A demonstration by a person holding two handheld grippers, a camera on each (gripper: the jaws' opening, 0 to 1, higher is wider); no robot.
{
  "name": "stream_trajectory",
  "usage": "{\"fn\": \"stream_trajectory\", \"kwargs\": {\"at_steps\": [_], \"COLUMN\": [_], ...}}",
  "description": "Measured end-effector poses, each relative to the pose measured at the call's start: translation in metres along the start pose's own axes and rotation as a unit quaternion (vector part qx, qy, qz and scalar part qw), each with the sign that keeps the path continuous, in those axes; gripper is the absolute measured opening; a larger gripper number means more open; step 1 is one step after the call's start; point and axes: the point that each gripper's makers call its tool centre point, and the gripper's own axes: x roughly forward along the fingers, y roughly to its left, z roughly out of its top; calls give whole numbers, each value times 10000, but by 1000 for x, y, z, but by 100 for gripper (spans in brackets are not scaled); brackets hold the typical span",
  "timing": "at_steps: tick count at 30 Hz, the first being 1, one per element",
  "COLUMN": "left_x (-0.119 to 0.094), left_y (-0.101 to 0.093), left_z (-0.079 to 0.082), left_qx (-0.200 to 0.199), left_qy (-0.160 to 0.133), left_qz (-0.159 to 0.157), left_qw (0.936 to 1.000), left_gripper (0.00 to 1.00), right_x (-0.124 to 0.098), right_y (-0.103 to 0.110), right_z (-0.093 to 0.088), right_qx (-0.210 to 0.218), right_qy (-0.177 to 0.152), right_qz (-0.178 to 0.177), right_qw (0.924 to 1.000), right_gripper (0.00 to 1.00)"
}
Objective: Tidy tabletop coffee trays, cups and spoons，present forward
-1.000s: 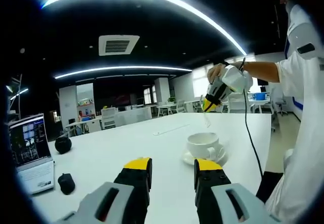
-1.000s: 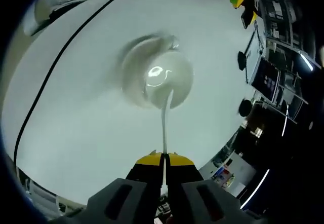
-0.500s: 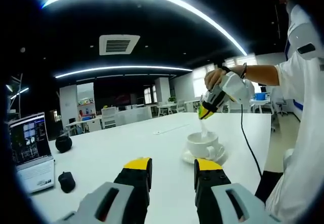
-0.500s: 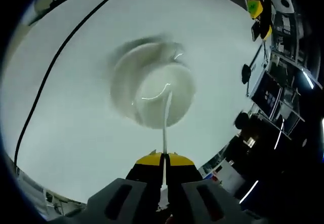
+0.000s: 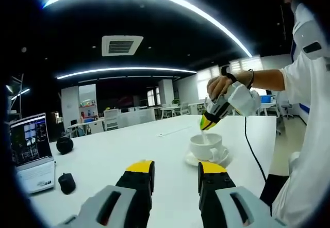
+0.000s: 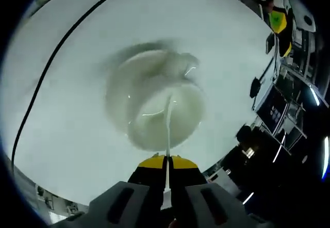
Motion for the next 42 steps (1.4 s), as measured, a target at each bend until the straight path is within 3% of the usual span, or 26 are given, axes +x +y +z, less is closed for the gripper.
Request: {"fn": "stream_trajectory", "kwargs": {"at_steps": [14, 28, 36, 42], "left_x": [-1, -1, 1, 4], "left_y": [3, 6, 7, 12], "left_z": [-2, -3, -1, 8], "left_qx": [-57, -84, -64, -27], "left_qy": [-33, -29, -22, -111], "left_qz": [64, 107, 103, 168], "left_qw": [10000, 9999, 9999, 9998], "left_gripper": [35, 35, 35, 35], "right_x": [12, 14, -6, -24], "right_y": [2, 3, -1, -6], "right_z": [7, 1, -12, -22], "right_qx": [-232, -94, 470, 1353], "right_qy": [-105, -88, -75, -209], "right_qz": [50, 45, -189, -476], "right_qw": [9997, 9999, 9987, 9894], "right_gripper": [4, 8, 13, 17]}}
